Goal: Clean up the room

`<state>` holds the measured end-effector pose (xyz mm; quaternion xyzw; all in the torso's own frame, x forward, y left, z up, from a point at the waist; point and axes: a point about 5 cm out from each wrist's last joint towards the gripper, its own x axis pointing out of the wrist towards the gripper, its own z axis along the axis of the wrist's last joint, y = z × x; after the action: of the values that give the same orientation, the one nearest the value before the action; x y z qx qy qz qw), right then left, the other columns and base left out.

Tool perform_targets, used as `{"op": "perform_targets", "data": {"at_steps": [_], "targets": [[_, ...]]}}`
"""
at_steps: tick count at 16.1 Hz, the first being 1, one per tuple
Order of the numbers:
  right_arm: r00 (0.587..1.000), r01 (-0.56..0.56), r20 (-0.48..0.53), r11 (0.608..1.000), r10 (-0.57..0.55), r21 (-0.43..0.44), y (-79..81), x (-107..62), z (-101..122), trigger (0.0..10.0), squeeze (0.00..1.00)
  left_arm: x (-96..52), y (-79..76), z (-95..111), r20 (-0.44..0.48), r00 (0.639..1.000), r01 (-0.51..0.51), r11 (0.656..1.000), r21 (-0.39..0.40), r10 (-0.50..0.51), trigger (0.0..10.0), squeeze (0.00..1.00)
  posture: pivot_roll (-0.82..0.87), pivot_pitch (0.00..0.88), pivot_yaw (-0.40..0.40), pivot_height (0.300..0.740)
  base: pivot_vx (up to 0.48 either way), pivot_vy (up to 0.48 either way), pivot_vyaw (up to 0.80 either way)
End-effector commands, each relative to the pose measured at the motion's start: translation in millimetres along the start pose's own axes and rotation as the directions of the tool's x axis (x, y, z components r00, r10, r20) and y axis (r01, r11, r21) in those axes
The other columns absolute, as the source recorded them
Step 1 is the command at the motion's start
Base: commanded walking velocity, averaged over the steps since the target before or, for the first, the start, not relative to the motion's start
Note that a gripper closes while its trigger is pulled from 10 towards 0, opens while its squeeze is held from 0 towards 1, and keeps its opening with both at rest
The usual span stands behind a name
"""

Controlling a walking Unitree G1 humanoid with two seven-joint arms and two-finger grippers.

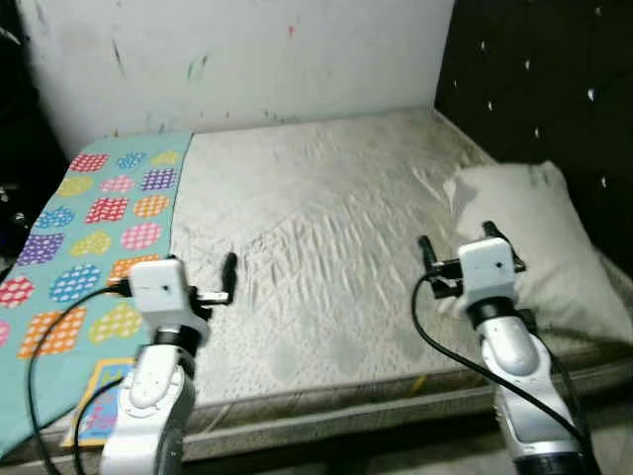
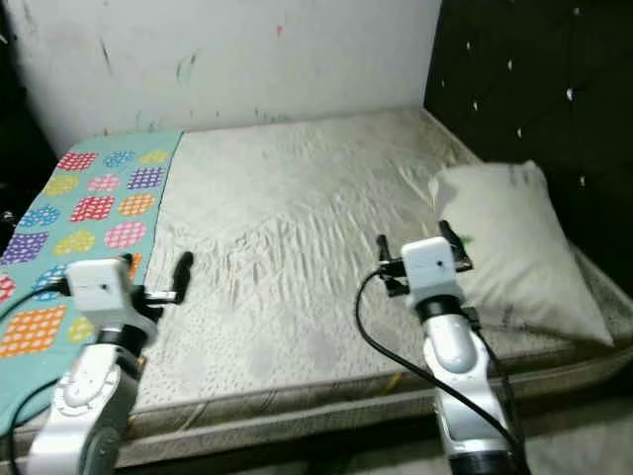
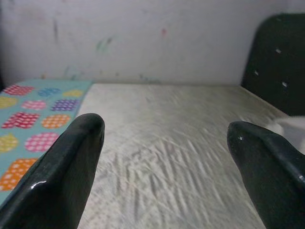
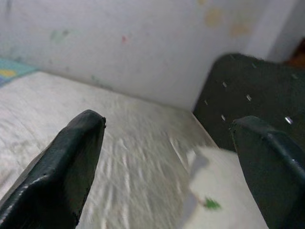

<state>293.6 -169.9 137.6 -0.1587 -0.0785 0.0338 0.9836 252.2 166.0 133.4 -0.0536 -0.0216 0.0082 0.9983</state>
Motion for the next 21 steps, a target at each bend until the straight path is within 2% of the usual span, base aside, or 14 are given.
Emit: {"op": "perform_targets", "data": {"at_steps": [1,8,13,17,21], "targets": [[0.999,-0.031,0.027,0.999,0.030,0.008,9.0,4.0,7.8,10.0,0.00,-0.5,7.8,1.7,-0.001,1.000,-0.027,1.000,0.012,0.027,10.0,0.00,-0.05,0.000,0.011,0.740,0.270,0.000,0.00],[0.999,-0.038,0.029,0.999,0.038,0.003,8.8,4.0,8.5,10.0,0.00,-1.1,7.1,0.2,-0.008,1.000,-0.023,1.000,0.011,0.023,10.0,0.00,-0.05,0.000,0.008,0.740,0.275,0.000,0.00],[0.998,-0.057,0.039,0.998,0.056,0.004,10.8,5.4,10.2,10.0,0.00,1.0,5.6,-0.1,-0.008,0.999,-0.043,0.999,0.001,0.043,10.0,0.00,-0.04,0.000,0.004,0.740,0.000,0.000,0.00],[0.997,-0.060,0.043,0.998,0.060,0.007,10.3,6.2,11.0,10.0,0.00,2.5,3.8,-0.5,-0.009,0.999,-0.041,0.999,-0.003,0.041,10.0,0.00,-0.05,0.000,0.004,0.740,0.000,-0.064,0.80],[0.998,-0.049,0.045,0.998,0.048,0.028,8.9,5.4,11.0,10.0,0.00,3.8,2.5,-1.0,-0.009,0.999,-0.038,0.999,-0.004,0.038,10.0,0.00,-0.05,0.000,0.010,0.740,0.000,-0.273,0.24]]}}
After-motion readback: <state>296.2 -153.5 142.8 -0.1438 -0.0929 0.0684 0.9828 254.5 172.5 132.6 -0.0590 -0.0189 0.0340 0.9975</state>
